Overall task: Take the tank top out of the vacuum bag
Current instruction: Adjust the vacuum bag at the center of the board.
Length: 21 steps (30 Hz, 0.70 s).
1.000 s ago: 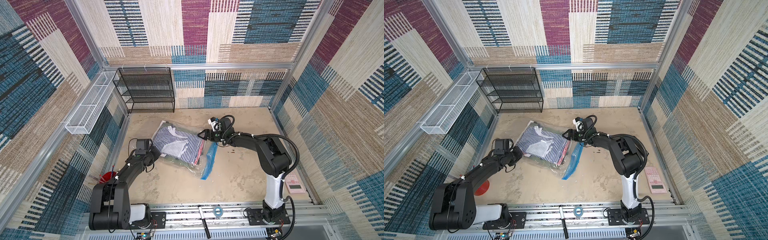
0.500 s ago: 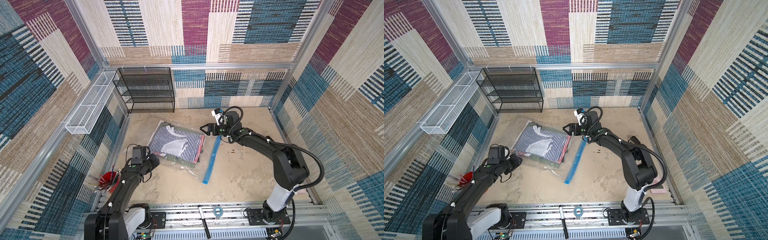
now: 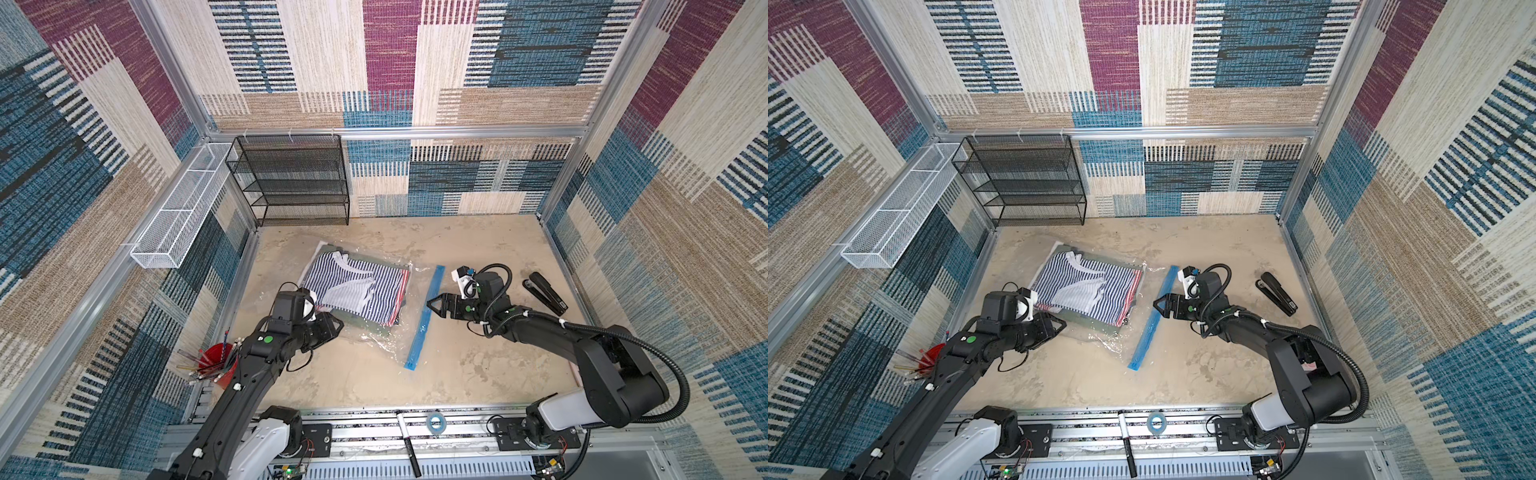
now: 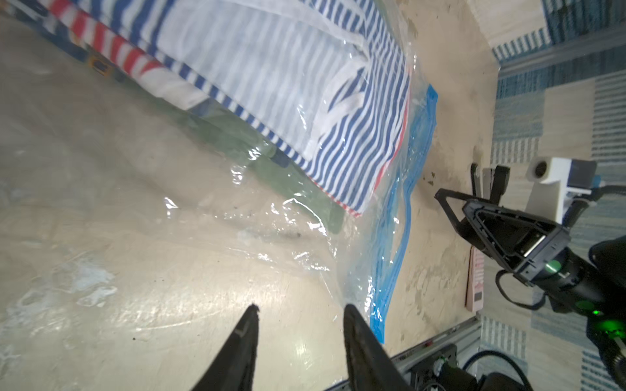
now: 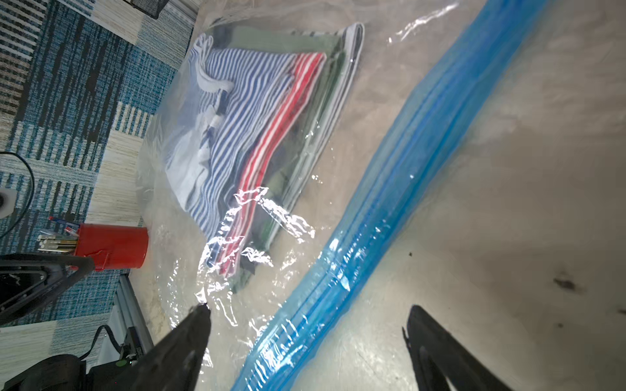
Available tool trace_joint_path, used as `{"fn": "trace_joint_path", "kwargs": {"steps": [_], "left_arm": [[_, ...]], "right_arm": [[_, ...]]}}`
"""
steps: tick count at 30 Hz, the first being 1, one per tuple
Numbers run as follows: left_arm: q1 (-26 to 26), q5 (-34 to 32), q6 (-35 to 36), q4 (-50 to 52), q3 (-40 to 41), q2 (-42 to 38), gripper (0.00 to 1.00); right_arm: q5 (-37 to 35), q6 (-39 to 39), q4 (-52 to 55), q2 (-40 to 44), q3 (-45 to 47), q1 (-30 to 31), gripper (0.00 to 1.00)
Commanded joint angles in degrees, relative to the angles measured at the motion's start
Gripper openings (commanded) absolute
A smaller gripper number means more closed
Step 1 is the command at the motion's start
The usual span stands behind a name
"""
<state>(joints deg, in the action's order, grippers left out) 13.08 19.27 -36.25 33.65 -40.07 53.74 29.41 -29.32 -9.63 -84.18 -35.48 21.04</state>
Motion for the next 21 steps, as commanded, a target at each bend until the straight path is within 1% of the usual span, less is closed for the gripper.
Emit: {"fn": "trace_joint_path", "kwargs": {"steps": [1,3,5,12,16,21], "left_arm": [[3.49,-6.09,2.25,1.33,-3.23,4.35,0.43],[5.71,-8.02,3.81,1.28,-5.82,7.83,0.4],[6.98,-9.23,5.4,0.99,-7.85,10.79,0.4],[7.31,-6.9,7.22,-4.93,-9.1,17.18,0.39],[7.31,-5.57,6.94,-8.89,-9.18,20.79,0.38],[7.26,-6.07,6.46,-11.78,-10.78,24.99,0.36]], "right_arm": [[4.6,-4.94,-11.86,-1.5,1.61,0.03,0.91],[5.14,-5.59,-13.44,-3.07,1.18,0.04,0.91],[6.26,-5.51,-13.83,-5.17,-0.16,0.05,0.91],[6.27,-6.71,-15.23,-10.05,-2.3,-0.03,0.89],[6.43,-7.09,-16.01,-11.38,-2.21,-0.01,0.89],[6.37,-6.63,-16.29,-12.23,-2.91,-0.01,0.89]]}}
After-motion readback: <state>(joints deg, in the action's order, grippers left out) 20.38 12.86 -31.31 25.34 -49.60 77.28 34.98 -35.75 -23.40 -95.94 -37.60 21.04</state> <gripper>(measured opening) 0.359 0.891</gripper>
